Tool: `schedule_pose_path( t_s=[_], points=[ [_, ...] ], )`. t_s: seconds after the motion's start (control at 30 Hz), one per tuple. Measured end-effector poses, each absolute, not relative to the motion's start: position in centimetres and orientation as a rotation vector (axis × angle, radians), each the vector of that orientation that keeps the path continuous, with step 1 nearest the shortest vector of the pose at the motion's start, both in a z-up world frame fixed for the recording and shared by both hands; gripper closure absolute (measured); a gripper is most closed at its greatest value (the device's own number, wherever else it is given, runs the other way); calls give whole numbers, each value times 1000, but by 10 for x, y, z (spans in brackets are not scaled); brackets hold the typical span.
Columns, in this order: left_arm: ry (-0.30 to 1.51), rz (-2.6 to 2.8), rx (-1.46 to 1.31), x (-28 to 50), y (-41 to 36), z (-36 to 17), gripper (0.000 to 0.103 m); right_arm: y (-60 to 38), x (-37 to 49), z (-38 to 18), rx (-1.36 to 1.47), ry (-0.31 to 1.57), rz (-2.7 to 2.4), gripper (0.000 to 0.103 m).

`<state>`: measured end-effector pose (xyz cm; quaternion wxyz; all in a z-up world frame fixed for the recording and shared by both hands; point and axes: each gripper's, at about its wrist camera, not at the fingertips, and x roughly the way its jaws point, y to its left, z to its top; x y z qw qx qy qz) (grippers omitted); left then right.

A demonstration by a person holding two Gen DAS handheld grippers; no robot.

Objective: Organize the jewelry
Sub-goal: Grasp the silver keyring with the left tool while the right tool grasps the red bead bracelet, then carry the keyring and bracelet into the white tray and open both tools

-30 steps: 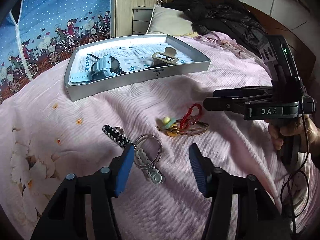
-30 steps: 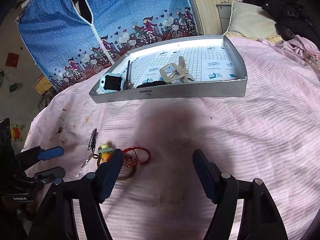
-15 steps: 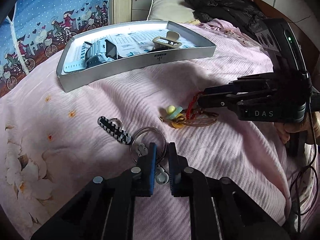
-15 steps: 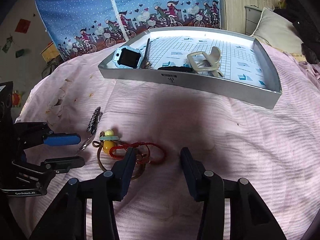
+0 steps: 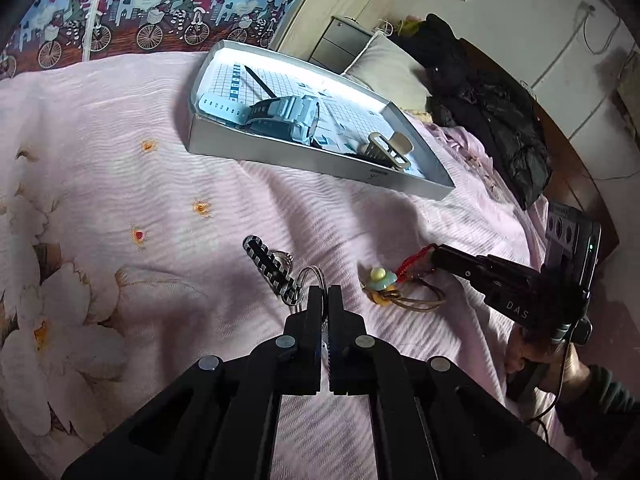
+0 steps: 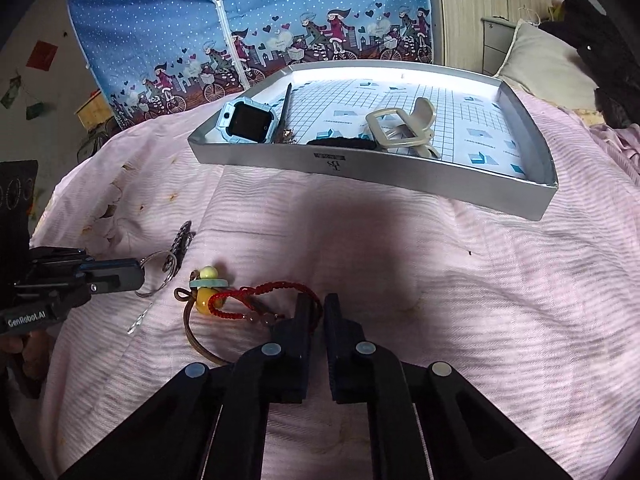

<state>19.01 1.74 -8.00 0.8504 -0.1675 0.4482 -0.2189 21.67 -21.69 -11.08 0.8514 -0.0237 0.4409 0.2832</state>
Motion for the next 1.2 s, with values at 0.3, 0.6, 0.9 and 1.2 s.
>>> schedule_pose_path(
  t_s=[0.3, 0.6, 0.9, 1.2],
  points=[
    [894, -497, -400, 184, 19, -49, 103, -222, 207, -86, -18, 812, 593, 97],
    [809, -470, -397, 179, 18, -25, 103, -218, 208, -68, 5, 746, 595, 98],
    [706, -334, -440, 183, 53, -15, 103, -216, 221, -48, 65, 709, 596, 98],
    [710, -315, -423, 249, 56, 0, 103, -203, 264, -35, 165, 716, 539, 98]
  ],
)
